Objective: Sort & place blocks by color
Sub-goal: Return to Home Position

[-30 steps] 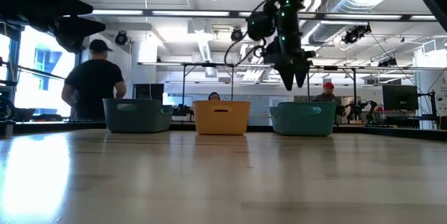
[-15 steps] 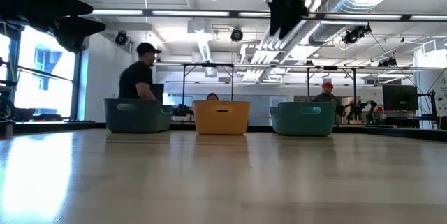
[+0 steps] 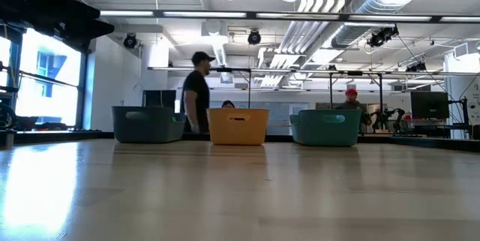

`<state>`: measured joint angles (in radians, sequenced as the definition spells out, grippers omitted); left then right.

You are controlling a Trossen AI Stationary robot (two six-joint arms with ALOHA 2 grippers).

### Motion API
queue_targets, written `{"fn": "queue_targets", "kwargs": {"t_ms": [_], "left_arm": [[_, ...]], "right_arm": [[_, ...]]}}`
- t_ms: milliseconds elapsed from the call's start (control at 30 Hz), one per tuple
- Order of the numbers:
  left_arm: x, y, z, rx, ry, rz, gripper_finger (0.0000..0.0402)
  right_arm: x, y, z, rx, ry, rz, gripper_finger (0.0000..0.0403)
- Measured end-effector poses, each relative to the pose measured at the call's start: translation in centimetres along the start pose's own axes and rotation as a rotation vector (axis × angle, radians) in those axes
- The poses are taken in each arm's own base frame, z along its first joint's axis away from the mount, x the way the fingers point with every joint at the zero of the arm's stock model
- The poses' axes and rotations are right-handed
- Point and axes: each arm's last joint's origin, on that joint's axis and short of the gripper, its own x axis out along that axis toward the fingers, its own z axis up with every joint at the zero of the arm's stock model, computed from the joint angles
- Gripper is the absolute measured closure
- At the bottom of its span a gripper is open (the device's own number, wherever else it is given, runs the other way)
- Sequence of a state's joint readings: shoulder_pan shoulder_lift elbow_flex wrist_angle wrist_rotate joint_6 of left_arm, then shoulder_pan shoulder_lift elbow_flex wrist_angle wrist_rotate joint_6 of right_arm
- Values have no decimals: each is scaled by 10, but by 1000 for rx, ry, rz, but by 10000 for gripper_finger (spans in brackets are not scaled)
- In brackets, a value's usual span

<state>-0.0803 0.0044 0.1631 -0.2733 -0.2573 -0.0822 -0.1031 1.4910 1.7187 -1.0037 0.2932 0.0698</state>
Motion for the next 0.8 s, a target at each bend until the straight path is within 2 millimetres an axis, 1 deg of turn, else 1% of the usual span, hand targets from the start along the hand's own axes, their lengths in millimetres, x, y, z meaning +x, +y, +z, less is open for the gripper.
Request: {"fn": "queue_targets", "kwargs": {"t_ms": [133,300,400,533,633,700,800], "left_arm": [[0,0,0,0,0,0,195],[0,0,0,30,0,0,195],[0,0,0,50,0,0,195],[0,0,0,50,-1,0,195],[0,0,0,50,-1,0,195],[0,0,0,50,-1,0,195],[0,0,0,49,-1,0,195]], "right_arm": [[-3,9,-1,-16,-5,16,146],[-5,15,1,-16,-41,-36,146],[4,19,-2,-21,-93,-36,146],[25,19,-26,-20,-123,0,146],[34,15,-48,5,-143,19,146],[34,12,-62,19,-170,43,146],[29,9,-80,56,-218,80,146]]}}
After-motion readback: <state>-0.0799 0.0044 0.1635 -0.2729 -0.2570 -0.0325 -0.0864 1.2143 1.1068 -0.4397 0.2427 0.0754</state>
